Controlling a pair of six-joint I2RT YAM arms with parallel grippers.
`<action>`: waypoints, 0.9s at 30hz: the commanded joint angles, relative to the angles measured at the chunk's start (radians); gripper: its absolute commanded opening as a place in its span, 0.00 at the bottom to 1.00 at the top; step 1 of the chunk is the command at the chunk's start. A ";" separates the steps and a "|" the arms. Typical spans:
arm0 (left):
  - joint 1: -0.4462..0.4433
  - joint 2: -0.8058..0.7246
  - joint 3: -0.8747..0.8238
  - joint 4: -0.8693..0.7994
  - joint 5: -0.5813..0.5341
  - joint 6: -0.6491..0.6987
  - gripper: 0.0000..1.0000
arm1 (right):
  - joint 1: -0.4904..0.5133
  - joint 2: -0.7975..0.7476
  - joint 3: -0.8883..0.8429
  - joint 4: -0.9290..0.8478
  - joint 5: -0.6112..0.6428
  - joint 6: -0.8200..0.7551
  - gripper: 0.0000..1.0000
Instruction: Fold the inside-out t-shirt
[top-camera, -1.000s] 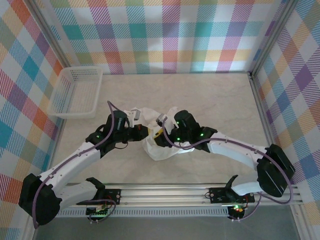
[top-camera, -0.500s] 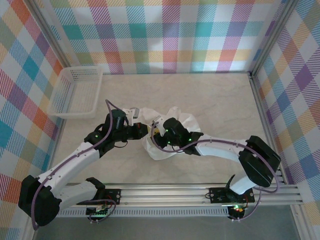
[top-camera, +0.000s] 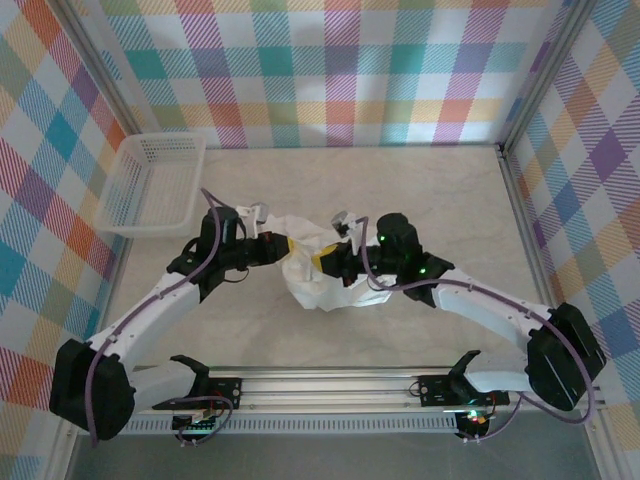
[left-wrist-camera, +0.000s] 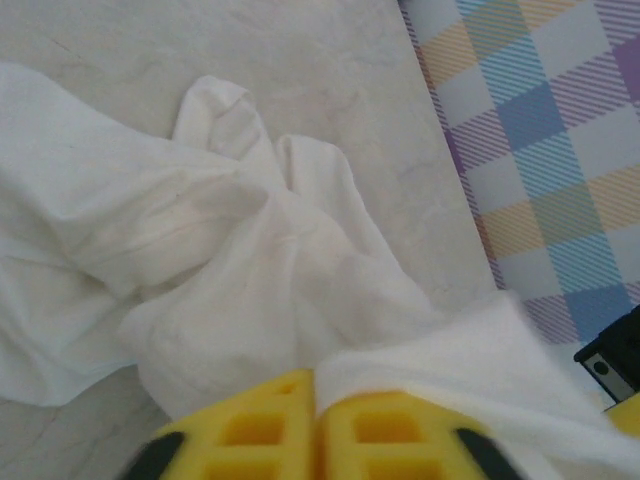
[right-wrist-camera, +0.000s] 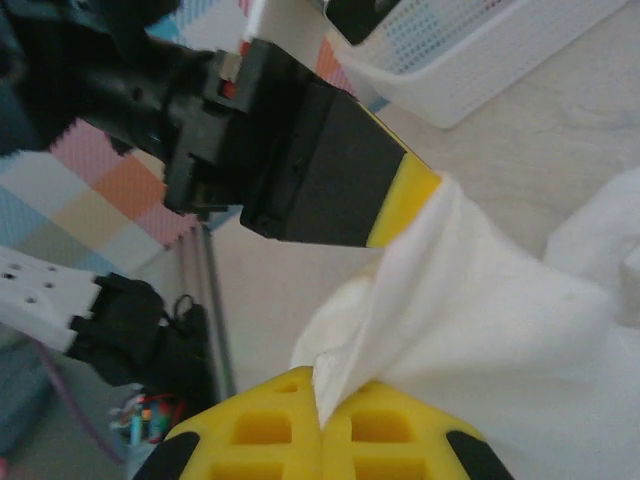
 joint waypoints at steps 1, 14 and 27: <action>0.021 -0.018 0.024 0.083 0.004 0.029 0.22 | -0.024 0.015 -0.019 0.054 -0.230 0.106 0.00; -0.280 -0.048 0.282 -0.667 -0.564 0.006 0.31 | -0.048 0.129 0.077 -0.133 -0.112 0.071 0.00; -0.375 0.098 0.309 -0.670 -0.663 -0.231 0.37 | -0.047 0.187 0.132 -0.198 -0.076 0.100 0.00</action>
